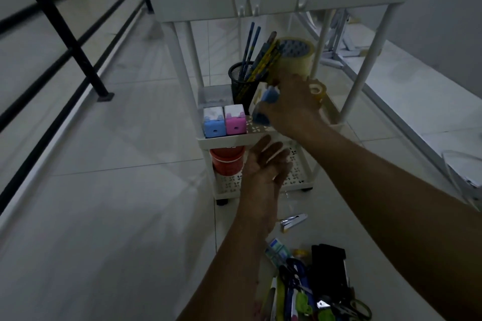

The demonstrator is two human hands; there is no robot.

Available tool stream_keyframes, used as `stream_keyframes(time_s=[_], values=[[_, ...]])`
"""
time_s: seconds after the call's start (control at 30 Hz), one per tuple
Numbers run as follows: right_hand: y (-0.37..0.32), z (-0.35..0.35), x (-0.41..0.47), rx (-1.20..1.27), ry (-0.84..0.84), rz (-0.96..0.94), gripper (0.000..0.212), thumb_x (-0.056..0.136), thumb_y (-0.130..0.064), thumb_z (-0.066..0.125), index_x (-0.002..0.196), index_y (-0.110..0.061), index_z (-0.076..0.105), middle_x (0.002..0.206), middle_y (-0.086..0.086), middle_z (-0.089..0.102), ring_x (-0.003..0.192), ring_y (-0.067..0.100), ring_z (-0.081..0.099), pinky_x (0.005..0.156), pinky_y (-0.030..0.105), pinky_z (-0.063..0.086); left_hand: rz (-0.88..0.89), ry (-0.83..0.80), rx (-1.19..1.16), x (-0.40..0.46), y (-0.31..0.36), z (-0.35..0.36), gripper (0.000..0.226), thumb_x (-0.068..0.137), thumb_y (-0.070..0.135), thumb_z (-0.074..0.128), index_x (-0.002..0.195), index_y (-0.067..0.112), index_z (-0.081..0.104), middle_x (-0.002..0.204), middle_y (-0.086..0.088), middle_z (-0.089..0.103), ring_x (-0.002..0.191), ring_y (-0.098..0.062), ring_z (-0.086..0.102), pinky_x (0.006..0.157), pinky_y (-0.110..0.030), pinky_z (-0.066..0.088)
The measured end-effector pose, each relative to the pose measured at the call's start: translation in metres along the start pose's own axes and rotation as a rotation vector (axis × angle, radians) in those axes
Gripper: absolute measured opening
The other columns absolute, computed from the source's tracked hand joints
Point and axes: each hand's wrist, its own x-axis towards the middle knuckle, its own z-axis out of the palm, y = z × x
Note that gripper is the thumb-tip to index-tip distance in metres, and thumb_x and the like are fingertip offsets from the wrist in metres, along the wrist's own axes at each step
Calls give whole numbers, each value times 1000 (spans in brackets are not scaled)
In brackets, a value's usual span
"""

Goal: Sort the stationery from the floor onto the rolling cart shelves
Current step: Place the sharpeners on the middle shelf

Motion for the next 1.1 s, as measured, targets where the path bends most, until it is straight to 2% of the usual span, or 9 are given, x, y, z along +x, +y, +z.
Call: stream_keyframes(time_s=[0.2, 0.33, 0.47, 0.6, 0.67, 0.73, 0.83, 0.93, 1.1], values=[[4, 34, -7, -59, -86, -100, 28, 84, -14, 67, 107, -13, 50, 98, 0, 46, 87, 14, 47, 68, 27, 39, -296, 213, 232, 0, -6, -33, 25, 92, 3, 56, 113, 15, 63, 111, -11, 68, 98, -27, 68, 89, -44, 56], [9, 36, -8, -88, -83, -111, 23, 83, -16, 64, 103, -21, 53, 97, -4, 50, 91, 13, 51, 67, 23, 36, -462, 294, 544, -2, -11, -61, 18, 94, 11, 53, 110, 15, 60, 101, -4, 65, 92, -21, 65, 86, -40, 55], [17, 38, -14, -63, 17, -128, 43, 88, -34, 59, 127, -19, 46, 111, -8, 53, 93, 8, 52, 64, 14, 36, -568, 411, 708, -8, -17, -89, 14, 95, 15, 52, 81, 16, 53, 92, -7, 56, 91, -25, 58, 87, -42, 51], [31, 43, -35, -77, 317, -129, 35, 90, -42, 47, 112, -16, 57, 100, -7, 57, 87, 1, 50, 68, 11, 35, -578, 450, 1008, -14, -33, -128, 29, 94, 17, 57, 67, 13, 47, 73, -7, 49, 74, -24, 53, 77, -37, 46], [47, 49, -60, -17, 484, -130, 34, 89, -35, 49, 109, -9, 58, 101, 1, 59, 93, 14, 56, 80, 25, 40, -580, 393, 1170, -21, -42, -142, 11, 89, 17, 63, 83, 10, 60, 87, -10, 60, 86, -29, 59, 78, -33, 45], [69, 62, -94, -33, 535, -79, 27, 84, -26, 54, 103, -6, 57, 99, 7, 59, 93, 25, 56, 80, 35, 41, -653, 279, 1402, -27, -55, -160, 47, 84, 20, 70, 125, 4, 54, 128, -15, 55, 119, -33, 52, 97, -33, 44], [111, 90, -148, -143, 106, 114, 22, 83, -21, 58, 95, -4, 52, 112, 16, 51, 97, 30, 52, 78, 44, 46, -757, 168, 1635, -39, -71, -174, 80, 76, 22, 78, 141, 7, 34, 145, -19, 35, 132, -35, 38, 110, -41, 35], [153, 114, -197, -248, -461, 224, 25, 84, -19, 64, 101, -5, 52, 123, 16, 43, 106, 31, 51, 78, 35, 46, -769, 52, 1689, -47, -83, -180, 89, 74, 24, 81, 144, 10, 29, 146, -22, 27, 135, -38, 31, 111, -45, 34], [192, 125, -238, -354, -777, 108, 61, 81, -22, 70, 134, -8, 42, 128, 18, 41, 114, 35, 45, 87, 39, 46, -653, -196, 1908, -64, -94, -194, 92, 69, 19, 83, 144, 14, 30, 140, -22, 27, 128, -41, 34, 103, -42, 37]])
